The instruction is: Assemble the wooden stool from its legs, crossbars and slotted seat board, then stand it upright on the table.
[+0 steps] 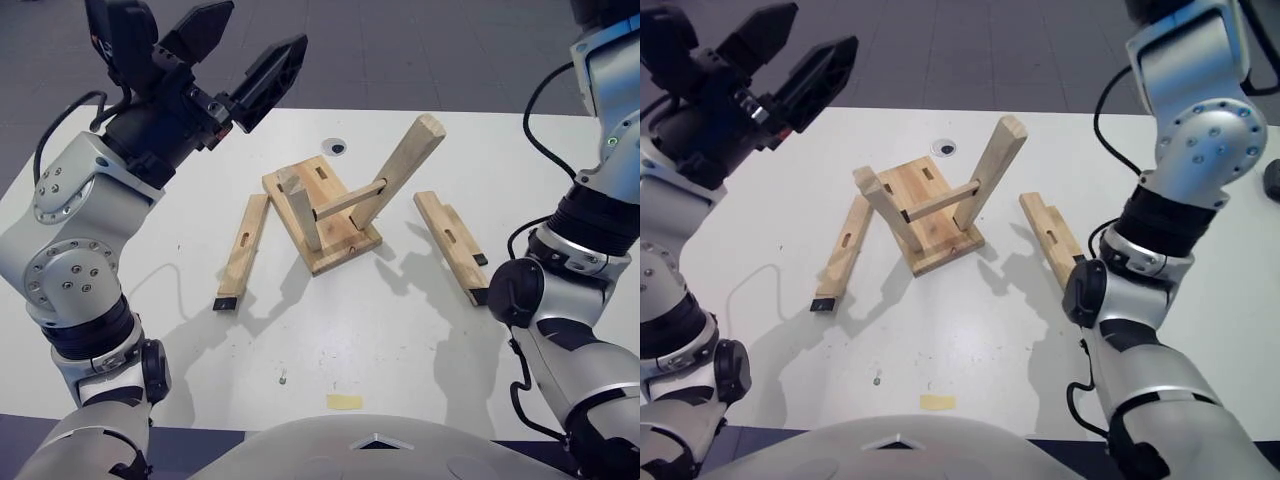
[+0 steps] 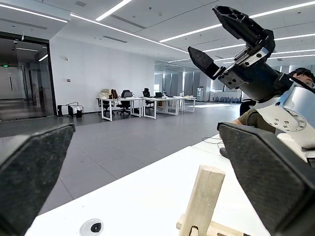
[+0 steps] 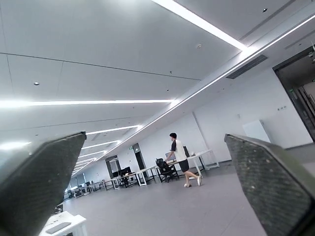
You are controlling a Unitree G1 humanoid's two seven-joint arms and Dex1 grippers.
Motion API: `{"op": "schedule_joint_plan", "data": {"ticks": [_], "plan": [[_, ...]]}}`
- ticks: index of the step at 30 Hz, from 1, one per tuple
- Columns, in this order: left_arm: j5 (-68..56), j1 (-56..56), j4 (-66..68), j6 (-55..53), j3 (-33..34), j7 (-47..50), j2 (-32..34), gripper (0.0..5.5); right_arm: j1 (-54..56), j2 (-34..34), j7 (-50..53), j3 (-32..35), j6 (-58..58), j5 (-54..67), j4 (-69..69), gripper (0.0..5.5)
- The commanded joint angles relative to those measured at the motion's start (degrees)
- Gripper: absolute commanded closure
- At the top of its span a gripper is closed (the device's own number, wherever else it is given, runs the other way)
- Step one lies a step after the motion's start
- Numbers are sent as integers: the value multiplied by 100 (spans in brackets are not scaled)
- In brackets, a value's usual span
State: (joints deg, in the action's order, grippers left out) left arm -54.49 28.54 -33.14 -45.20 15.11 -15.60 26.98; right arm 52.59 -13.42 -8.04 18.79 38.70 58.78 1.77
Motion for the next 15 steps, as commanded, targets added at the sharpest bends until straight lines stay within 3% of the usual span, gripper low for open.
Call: {"op": "schedule_joint_plan", "data": {"ticks": [1, 11, 15], "plan": [[201, -125, 23, -43, -408, 50, -51, 10, -2720, 158, 126, -2087, 611, -1338, 241, 10], [235, -429, -65, 11, -618, 273, -219, 10, -2124, 654, 224, -1260, 69, -1078, 492, 10], [123, -258, 220, 140, -89, 914, -440, 10, -1957, 607, 486, -529, -12, -451, 1052, 10]]}}
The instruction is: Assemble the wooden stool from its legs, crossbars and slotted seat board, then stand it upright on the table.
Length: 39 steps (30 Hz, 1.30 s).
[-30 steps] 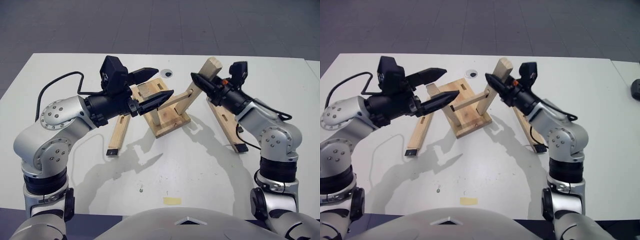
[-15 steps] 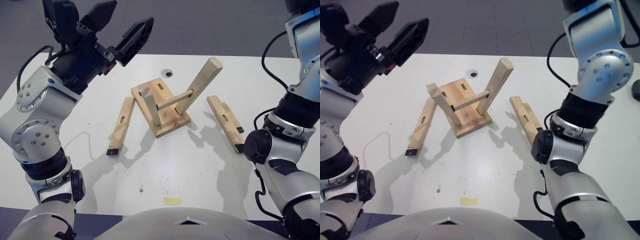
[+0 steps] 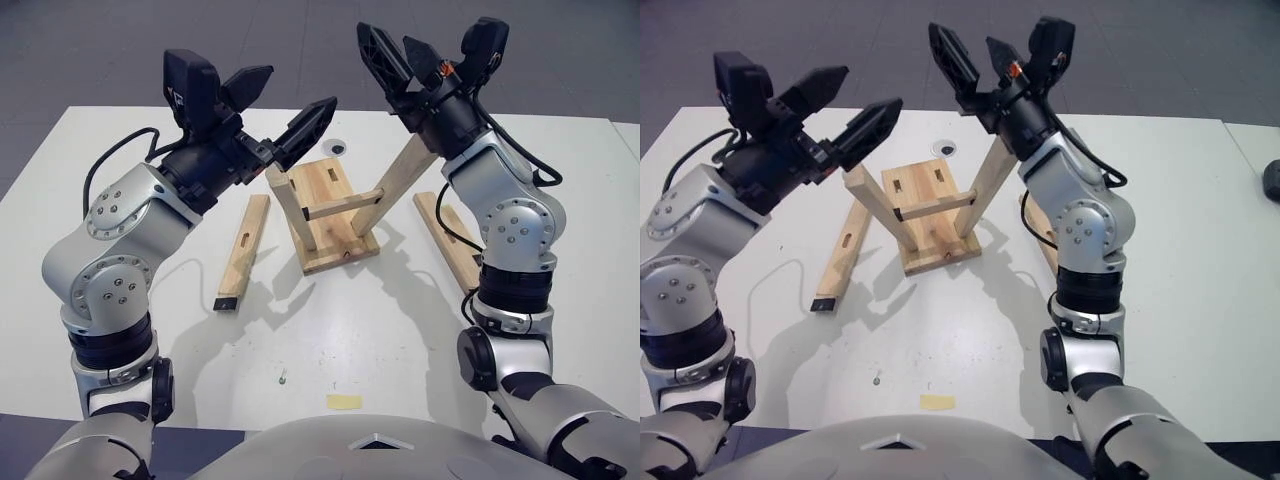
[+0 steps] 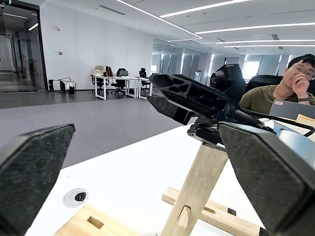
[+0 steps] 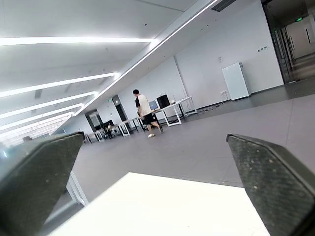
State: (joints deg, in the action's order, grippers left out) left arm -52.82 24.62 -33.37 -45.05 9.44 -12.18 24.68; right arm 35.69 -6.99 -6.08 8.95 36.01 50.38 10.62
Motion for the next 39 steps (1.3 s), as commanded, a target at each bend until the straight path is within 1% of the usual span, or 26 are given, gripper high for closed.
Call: {"op": "schedule_joint_plan", "data": {"ticks": [1, 3, 5, 7, 9, 11, 14, 16, 18, 20, 22, 24, 26, 28, 30, 32, 34, 36, 37, 38, 39], "plan": [[-129, 207, 376, 185, 747, 812, -263, 10, -206, -163, 297, 705, 265, 658, 297, 10], [-357, 348, 569, 312, 1209, 1208, -333, 10, -126, -482, 216, 1124, 394, 1212, 473, 10], [-597, 511, 708, 408, 1534, 1528, -394, 10, -185, -815, 82, 1515, 636, 1911, 515, 10], [-468, 515, 935, 459, 1688, 1809, -377, 10, -513, -1294, -346, 1611, 918, 2085, 538, 10], [-247, 367, 1075, 436, 1627, 1927, -315, 10, -888, -1685, -747, 1494, 1223, 2147, 639, 10], [-219, 265, 1103, 415, 1581, 1996, -356, 10, -1285, -1997, -1155, 1231, 1524, 2167, 868, 10], [-215, 226, 1313, 520, 1803, 2279, -495, 10, -1921, -2348, -1614, 707, 1570, 1525, 1071, 10], [-189, 183, 1394, 556, 1868, 2331, -468, 10, -2213, -2437, -1805, 518, 1542, 1298, 1142, 10], [-141, 100, 1365, 543, 1850, 2359, -465, 10, -2374, -2513, -1967, 154, 1293, 735, 1201, 10], [-64, 61, 1357, 536, 1780, 2373, -487, 10, -2196, -2653, -1725, -314, 554, -608, 796, 10], [-9, 77, 1406, 528, 1703, 2353, -522, 10, -1798, -2861, -1580, -501, -449, -1829, 103, 10], [57, 104, 1474, 545, 1649, 2332, -557, 10, -1310, -2813, -1417, -170, -1050, -2197, -548, 10], [149, 117, 1525, 573, 1590, 2283, -542, 10, -945, -2815, -1294, -36, -1668, -2632, -967, 10], [169, 136, 1567, 604, 1579, 2272, -583, 10, -645, -2778, -1285, 27, -2253, -2965, -1178, 10], [183, 200, 1660, 637, 1587, 2240, -607, 10, -425, -2741, -1423, 93, -2571, -3052, -1147, 10], [198, 220, 1690, 645, 1592, 2208, -574, 10, -181, -2618, -1507, 274, -2561, -2772, -1043, 10], [237, 189, 1685, 630, 1570, 2159, -535, 10, 88, -2431, -1613, 528, -2194, -2037, -777, 10], [287, 164, 1690, 639, 1541, 2130, -559, 10, 244, -2159, -1618, 873, -1148, -312, -284, 10], [309, 159, 1692, 644, 1519, 2113, -578, 10, 112, -2098, -1691, 910, -572, 698, 39, 10], [329, 158, 1699, 651, 1502, 2102, -595, 10, -103, -2117, -1836, 843, -167, 1273, 321, 10], [343, 155, 1709, 658, 1486, 2087, -607, 10, -419, -2215, -2086, 680, 95, 1533, 580, 10]]}}
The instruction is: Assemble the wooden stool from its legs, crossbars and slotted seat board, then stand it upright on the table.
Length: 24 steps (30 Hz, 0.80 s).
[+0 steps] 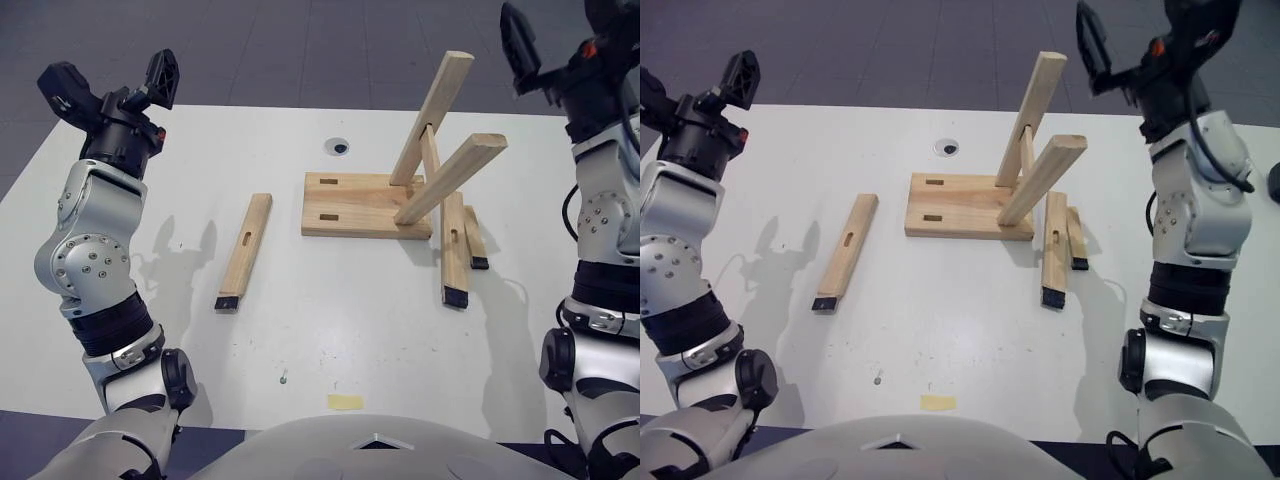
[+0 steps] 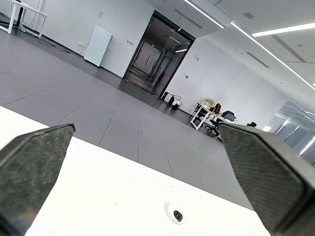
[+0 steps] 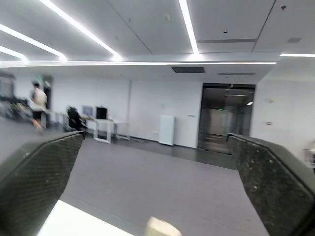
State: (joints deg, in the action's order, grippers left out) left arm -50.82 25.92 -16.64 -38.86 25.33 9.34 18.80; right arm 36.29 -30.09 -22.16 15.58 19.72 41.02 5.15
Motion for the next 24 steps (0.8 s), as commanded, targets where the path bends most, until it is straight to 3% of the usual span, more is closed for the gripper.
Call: {"op": "schedule_joint_plan", "data": {"ticks": [1, 5, 9, 16, 21, 24], "plan": [[157, 19, 43, 47, -118, -75, -31, 10, -819, -41, -743, -160, 1912, 2563, 1350, 10], [204, -62, 32, 43, -152, -111, -16, 10, -1648, -557, -1316, -509, 2692, 2921, 1820, 10], [324, -118, 53, 68, -173, -159, -56, 10, -2225, -1024, -1428, -1038, 2851, 1851, 1724, 10], [422, -118, 84, 45, -236, -263, -97, 10, -1553, -813, -630, -1279, 1695, -376, 554, 10], [504, 13, 209, 35, -282, -386, -32, 10, -1984, -778, -1346, -1400, 1755, -303, 891, 10], [522, 33, 226, 41, -267, -404, -45, 10, -2133, -784, -967, -1431, 2138, -664, 509, 10]]}}
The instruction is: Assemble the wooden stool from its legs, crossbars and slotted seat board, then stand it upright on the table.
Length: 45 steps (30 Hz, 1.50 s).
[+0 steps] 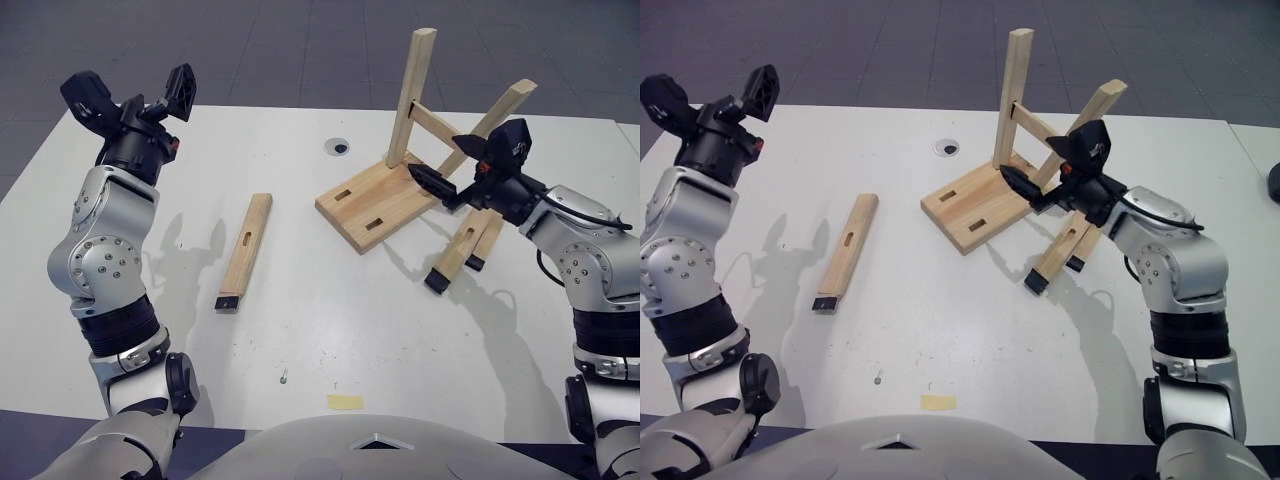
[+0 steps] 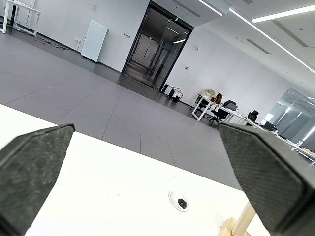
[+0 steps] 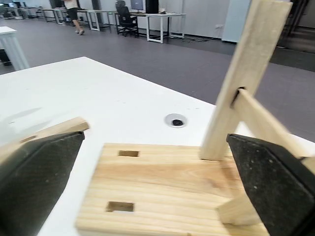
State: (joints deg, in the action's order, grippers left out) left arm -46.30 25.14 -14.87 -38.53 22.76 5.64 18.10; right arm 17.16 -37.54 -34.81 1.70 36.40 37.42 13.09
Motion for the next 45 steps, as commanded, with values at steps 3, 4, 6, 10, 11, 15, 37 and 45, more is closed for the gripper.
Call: {"op": "schedule_joint_plan", "data": {"ticks": [3, 4, 6, 10, 11, 15, 37, 45], "plan": [[115, 13, 12, 37, -21, -23, -45, 10, -172, 150, 1003, 129, 707, -717, -774, 10], [134, -42, -11, 45, -29, -15, -69, 10, -81, 315, 1314, 255, 712, -822, -907, 10], [179, -104, -33, 52, -47, -7, -108, 10, 70, 616, 1779, 441, 718, -947, -1031, 10], [247, -71, -32, 50, -77, -20, -157, 10, 107, 1098, 2737, 718, 796, -1334, -1162, 10], [256, -62, -19, 55, -80, -24, -157, 10, 128, 1193, 3054, 803, 739, -1514, -1237, 10], [272, -97, -21, 64, -60, -19, -164, 10, 496, 1751, 3941, 962, 365, -1997, -1607, 10], [486, -228, -50, 69, -162, -68, -324, 10, 688, 2888, 3143, 233, -463, -2458, -1488, 10], [460, -646, -425, -52, -71, -7, -368, 10, -1848, 2218, 3124, 789, -1499, -3203, 238, 10]]}}
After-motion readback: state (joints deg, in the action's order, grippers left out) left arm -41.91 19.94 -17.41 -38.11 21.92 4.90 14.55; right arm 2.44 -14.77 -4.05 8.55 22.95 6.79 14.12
